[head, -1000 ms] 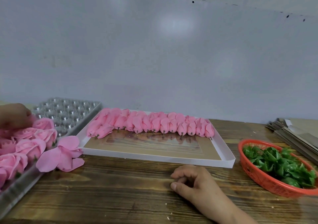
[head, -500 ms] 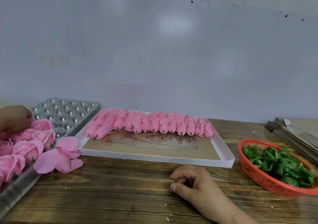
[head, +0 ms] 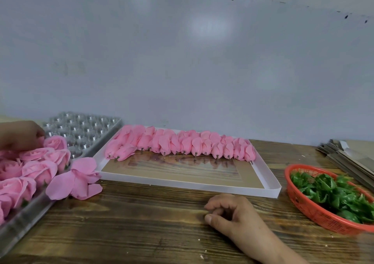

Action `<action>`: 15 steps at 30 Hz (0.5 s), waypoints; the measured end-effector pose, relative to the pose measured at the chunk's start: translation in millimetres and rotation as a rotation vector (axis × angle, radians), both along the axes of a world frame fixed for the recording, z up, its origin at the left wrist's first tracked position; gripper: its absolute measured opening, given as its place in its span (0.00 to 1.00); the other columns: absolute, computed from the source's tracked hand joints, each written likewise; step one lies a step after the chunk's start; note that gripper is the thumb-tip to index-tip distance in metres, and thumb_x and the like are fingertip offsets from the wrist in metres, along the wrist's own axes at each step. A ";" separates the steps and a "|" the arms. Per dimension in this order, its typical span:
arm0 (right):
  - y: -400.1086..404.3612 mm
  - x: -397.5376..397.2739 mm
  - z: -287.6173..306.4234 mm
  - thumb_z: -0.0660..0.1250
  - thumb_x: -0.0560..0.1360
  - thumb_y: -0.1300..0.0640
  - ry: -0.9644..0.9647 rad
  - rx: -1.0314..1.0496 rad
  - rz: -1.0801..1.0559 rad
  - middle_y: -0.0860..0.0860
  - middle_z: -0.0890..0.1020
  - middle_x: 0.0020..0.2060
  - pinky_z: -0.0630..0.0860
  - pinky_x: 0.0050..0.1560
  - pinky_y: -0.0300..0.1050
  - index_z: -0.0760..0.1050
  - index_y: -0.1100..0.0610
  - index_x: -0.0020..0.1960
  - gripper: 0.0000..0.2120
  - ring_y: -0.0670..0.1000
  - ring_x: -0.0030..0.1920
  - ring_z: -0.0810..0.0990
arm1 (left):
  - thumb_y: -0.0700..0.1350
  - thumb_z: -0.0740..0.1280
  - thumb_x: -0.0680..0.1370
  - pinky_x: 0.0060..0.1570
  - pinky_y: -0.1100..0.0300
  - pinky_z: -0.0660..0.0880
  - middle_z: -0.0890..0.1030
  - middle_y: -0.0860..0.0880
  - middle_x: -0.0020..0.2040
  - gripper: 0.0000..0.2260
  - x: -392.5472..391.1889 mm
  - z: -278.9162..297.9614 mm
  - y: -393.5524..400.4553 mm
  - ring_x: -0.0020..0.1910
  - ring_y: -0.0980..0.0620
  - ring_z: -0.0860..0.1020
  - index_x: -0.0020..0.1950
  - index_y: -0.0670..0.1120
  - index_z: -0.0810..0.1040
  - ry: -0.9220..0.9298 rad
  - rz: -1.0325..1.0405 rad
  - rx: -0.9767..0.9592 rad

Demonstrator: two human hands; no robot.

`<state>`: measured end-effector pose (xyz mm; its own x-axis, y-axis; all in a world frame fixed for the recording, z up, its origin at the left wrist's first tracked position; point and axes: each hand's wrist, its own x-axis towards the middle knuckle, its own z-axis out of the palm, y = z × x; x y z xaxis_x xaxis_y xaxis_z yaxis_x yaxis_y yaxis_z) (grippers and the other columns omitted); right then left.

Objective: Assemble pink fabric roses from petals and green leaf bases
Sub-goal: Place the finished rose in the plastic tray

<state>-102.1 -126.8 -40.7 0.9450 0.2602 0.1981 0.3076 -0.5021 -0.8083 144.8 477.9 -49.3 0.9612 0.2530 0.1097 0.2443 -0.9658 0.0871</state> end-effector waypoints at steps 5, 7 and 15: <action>-0.6 0.4 0.0 0.75 0.68 0.59 -0.002 -0.007 0.008 0.55 0.82 0.36 0.73 0.40 0.37 0.81 0.55 0.42 0.04 0.43 0.34 0.76 | 0.33 0.71 0.69 0.39 0.58 0.71 0.78 0.40 0.27 0.23 -24.1 16.5 -16.3 0.32 0.49 0.72 0.20 0.56 0.74 0.086 -0.091 -0.012; -0.3 -0.2 0.2 0.75 0.68 0.58 0.000 -0.010 0.006 0.54 0.82 0.36 0.73 0.40 0.37 0.81 0.54 0.42 0.04 0.43 0.35 0.76 | 0.28 0.70 0.69 0.41 0.57 0.70 0.80 0.34 0.31 0.29 -20.9 15.2 -12.9 0.32 0.50 0.73 0.18 0.58 0.74 0.070 -0.142 -0.027; 0.0 -0.5 1.4 0.74 0.68 0.60 0.017 -0.002 0.007 0.53 0.81 0.34 0.73 0.40 0.36 0.81 0.56 0.42 0.04 0.43 0.34 0.75 | 0.33 0.73 0.66 0.40 0.56 0.71 0.75 0.47 0.25 0.18 -45.0 28.1 -41.9 0.32 0.45 0.72 0.24 0.52 0.73 0.009 -0.118 0.018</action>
<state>-102.6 -126.8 -39.3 0.9464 0.2671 0.1816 0.2974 -0.5015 -0.8125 99.7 436.1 -21.2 0.9852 0.1361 0.1045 0.1294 -0.9893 0.0677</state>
